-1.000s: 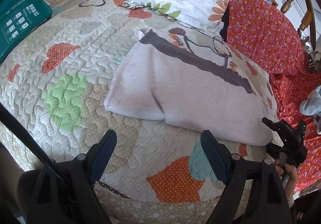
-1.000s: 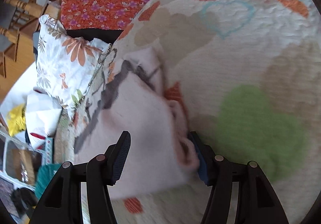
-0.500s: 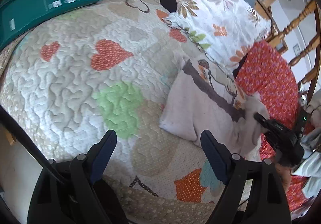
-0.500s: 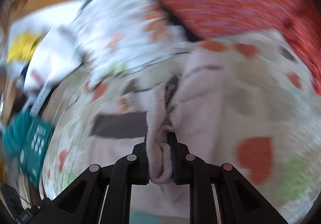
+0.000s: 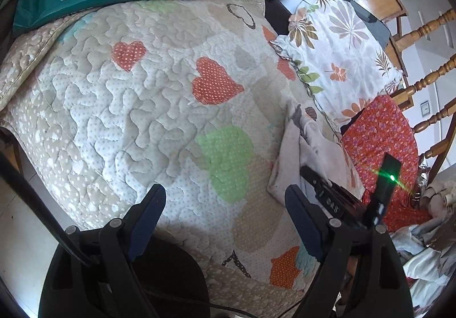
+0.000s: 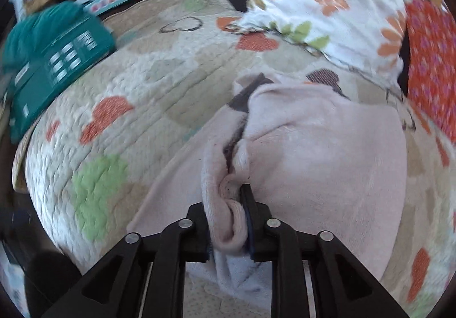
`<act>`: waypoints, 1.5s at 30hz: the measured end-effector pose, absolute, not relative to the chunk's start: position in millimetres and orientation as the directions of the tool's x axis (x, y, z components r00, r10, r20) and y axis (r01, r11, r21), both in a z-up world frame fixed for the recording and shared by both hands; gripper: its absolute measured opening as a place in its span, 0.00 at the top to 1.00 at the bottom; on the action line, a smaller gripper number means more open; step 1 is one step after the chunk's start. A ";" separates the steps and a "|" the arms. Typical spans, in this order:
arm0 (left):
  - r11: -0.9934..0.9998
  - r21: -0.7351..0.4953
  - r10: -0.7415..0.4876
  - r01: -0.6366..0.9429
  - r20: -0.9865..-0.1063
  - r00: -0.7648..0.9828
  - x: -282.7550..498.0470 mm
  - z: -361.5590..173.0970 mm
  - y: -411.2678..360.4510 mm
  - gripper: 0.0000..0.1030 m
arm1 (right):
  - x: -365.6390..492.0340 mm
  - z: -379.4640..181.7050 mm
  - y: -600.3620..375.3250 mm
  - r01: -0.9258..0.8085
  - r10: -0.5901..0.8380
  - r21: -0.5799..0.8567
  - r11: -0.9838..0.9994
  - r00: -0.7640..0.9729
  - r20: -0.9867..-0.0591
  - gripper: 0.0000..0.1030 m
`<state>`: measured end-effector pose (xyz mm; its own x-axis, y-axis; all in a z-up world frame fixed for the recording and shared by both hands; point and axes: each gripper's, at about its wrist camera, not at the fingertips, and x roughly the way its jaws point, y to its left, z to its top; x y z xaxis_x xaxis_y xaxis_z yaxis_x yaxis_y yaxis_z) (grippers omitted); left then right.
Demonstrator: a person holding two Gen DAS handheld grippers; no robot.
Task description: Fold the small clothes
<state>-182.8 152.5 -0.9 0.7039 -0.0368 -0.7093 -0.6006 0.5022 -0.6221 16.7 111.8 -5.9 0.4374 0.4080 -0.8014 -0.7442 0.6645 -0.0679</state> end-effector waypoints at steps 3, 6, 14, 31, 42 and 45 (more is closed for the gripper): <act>0.493 -0.630 -0.038 -0.600 -0.705 0.708 -180.5 -0.5 153.9 0.18 | -2.2 -2.1 110.8 -0.811 0.456 -0.051 0.583 0.379 -0.805 0.66; 0.519 -0.614 -0.026 -0.595 -0.707 0.707 -177.2 4.4 148.4 0.18 | -26.3 -8.6 111.0 -0.875 0.469 -0.011 0.484 0.270 -0.841 0.62; 0.618 -0.570 -0.046 -0.542 -0.713 0.699 -133.8 21.0 126.7 0.18 | -45.2 -13.6 37.4 -0.842 0.462 0.028 0.538 0.266 -0.846 0.61; 0.698 -0.595 -0.318 -0.399 -0.756 0.572 92.2 -19.3 114.9 0.83 | 9.7 -13.0 -109.7 -0.580 0.425 0.135 0.803 0.400 -0.812 0.55; 0.709 -0.521 -0.226 -0.476 -0.807 0.546 60.8 -25.0 154.7 0.74 | 43.5 -15.2 -113.8 -0.516 0.462 0.224 0.827 0.396 -0.794 0.55; 0.678 -0.580 -0.260 -0.451 -0.763 0.591 47.1 -16.8 157.9 0.54 | 54.3 -11.1 -109.5 -0.491 0.520 0.314 0.813 0.369 -0.770 0.45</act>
